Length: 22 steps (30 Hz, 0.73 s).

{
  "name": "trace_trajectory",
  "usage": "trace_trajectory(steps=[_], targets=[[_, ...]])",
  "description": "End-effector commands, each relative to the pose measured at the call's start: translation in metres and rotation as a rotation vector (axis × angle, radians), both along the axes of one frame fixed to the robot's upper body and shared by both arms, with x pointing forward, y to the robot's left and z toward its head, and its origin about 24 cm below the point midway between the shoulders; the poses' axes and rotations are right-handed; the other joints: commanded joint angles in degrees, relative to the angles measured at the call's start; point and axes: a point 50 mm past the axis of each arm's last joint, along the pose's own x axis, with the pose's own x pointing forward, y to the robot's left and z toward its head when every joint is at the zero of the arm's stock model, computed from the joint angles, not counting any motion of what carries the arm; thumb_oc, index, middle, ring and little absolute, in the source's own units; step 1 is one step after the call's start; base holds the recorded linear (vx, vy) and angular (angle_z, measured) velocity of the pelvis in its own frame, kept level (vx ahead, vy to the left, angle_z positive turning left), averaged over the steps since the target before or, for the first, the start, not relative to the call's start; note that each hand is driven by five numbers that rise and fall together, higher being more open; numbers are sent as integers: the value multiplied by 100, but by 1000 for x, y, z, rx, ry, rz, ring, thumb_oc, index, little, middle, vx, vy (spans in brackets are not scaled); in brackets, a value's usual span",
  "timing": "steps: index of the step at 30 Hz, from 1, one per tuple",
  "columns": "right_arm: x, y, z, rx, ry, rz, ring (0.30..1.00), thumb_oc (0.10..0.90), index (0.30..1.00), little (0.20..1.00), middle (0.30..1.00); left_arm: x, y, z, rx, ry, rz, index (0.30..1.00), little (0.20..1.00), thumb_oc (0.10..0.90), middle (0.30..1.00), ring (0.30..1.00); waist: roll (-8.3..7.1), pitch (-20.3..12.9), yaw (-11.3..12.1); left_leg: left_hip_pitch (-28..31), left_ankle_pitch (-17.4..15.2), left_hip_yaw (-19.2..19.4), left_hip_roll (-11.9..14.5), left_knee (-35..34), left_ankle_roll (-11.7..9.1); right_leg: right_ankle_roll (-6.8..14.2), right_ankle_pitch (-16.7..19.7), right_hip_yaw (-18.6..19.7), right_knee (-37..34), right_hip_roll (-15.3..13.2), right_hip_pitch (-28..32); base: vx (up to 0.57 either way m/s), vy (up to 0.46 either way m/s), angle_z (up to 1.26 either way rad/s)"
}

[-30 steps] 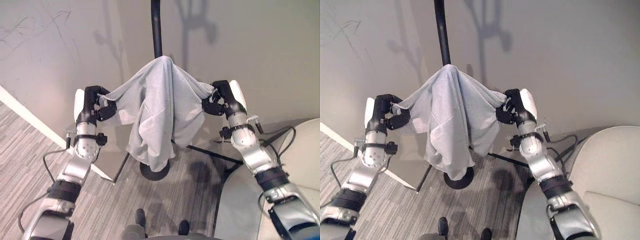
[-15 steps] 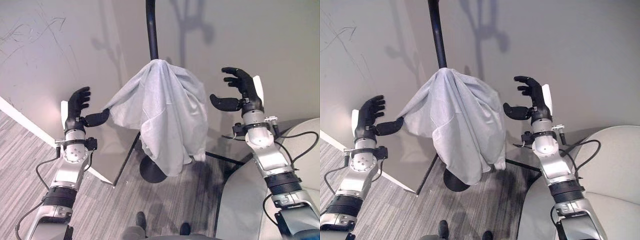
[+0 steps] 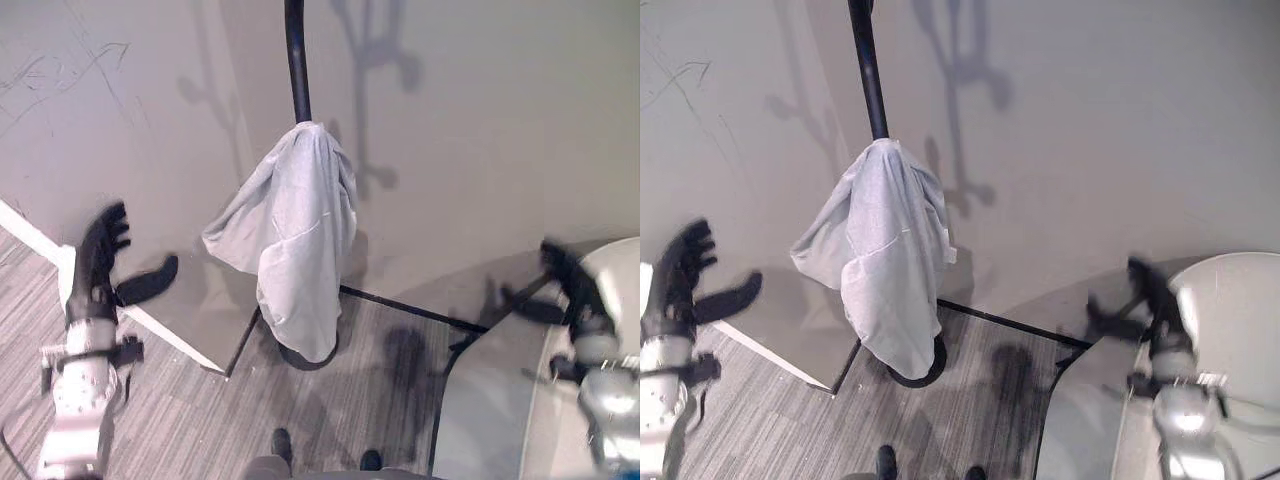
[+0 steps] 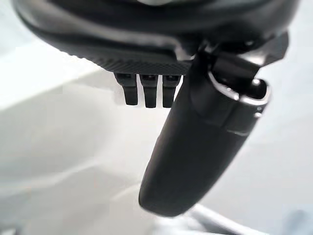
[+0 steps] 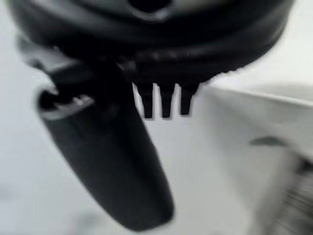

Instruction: Hang the clothes on the sofa on the clothes rack.

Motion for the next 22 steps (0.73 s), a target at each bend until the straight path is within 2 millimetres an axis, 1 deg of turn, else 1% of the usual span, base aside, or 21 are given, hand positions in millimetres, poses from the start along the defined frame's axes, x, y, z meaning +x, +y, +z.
trace_trajectory(steps=[1,2,3,4,5,6,7,8,11,12,14,16,20,22], targets=[[34,15,10,-11,-102,119,900,800,900,900,900,10,0,-2,-36,-4,-95,900,900,800,900,900,-261,-155,71,294,-744,53,-110,27,18,481,140,-590,207,-496,343,-49,10,19],[25,23,-9,30,-34,108,900,800,900,900,900,1,-9,-25,-93,81,-103,900,900,800,900,900,-249,-127,72,315,-762,51,-106,27,26,481,120,-589,216,-496,350,-29,5,10],[25,23,-9,30,-35,108,900,800,900,900,900,1,-9,-25,-93,80,-103,900,900,800,900,900,-250,-140,70,289,-744,50,-107,27,28,476,136,-591,209,-496,328,-32,-3,4],[13,34,-31,85,53,102,900,800,900,900,900,-11,-21,-57,-159,221,-126,900,900,800,900,900,-238,-105,71,312,-747,43,-104,27,32,478,132,-589,218,-492,340,-38,-2,0],[12,41,-42,102,95,97,900,800,900,900,900,-16,-26,-70,-166,287,-136,900,900,800,900,900,-223,-96,72,300,-738,47,-98,27,33,473,115,-579,217,-486,326,-37,-2,-1],[12,41,-42,102,94,97,900,800,900,900,900,-15,-26,-70,-166,286,-136,900,900,800,900,900,-224,-106,70,274,-723,45,-98,27,35,469,128,-580,212,-486,303,-35,6,-1],[10,46,-50,127,124,93,900,800,900,900,900,-21,-31,-82,-172,348,-152,900,900,800,900,900,-216,-88,69,275,-714,50,-95,27,32,468,124,-576,218,-484,297,0,0,0],[1,53,-64,149,191,90,900,800,900,900,900,-33,-36,-104,-185,466,-145,900,900,800,900,900,-202,-70,71,292,-724,35,-98,27,31,462,76,-566,227,-472,312,0,0,0],[-4,68,-84,250,261,34,900,800,900,900,900,-48,-43,-136,-203,646,-102,900,900,800,900,900,-205,-75,71,273,-693,26,-100,27,26,437,51,-547,232,-450,292,0,0,0],[-8,73,-91,251,299,35,900,800,900,900,900,-55,-47,-145,-238,694,-83,900,900,800,900,900,-206,-68,77,299,-703,27,-102,27,24,432,31,-548,233,-446,317,0,0,0],[-11,80,-98,277,332,21,900,800,900,900,900,-65,-51,-158,-262,768,-49,900,900,800,900,900,-219,-105,66,294,-697,18,-105,27,19,419,32,-549,215,-437,312,0,0,0],[-16,86,-104,297,366,7,900,800,900,900,900,-66,-59,-164,-266,809,-66,900,900,800,900,900,-225,-125,53,316,-703,24,-102,27,12,409,24,-550,211,-431,321,31,-7,1],[-26,95,-115,343,424,-35,900,800,900,900,900,-68,-68,-171,-270,857,-83,900,900,800,900,900,-241,-145,25,362,-716,31,-92,27,4,400,8,-548,212,-411,357,0,0,0],[-26,98,-117,377,425,-68,900,800,900,900,900,-66,-69,-172,-274,862,-77,900,900,800,900,900,-248,-157,15,371,-720,36,-86,27,-2,394,12,-539,207,-404,361,16,-9,0]])
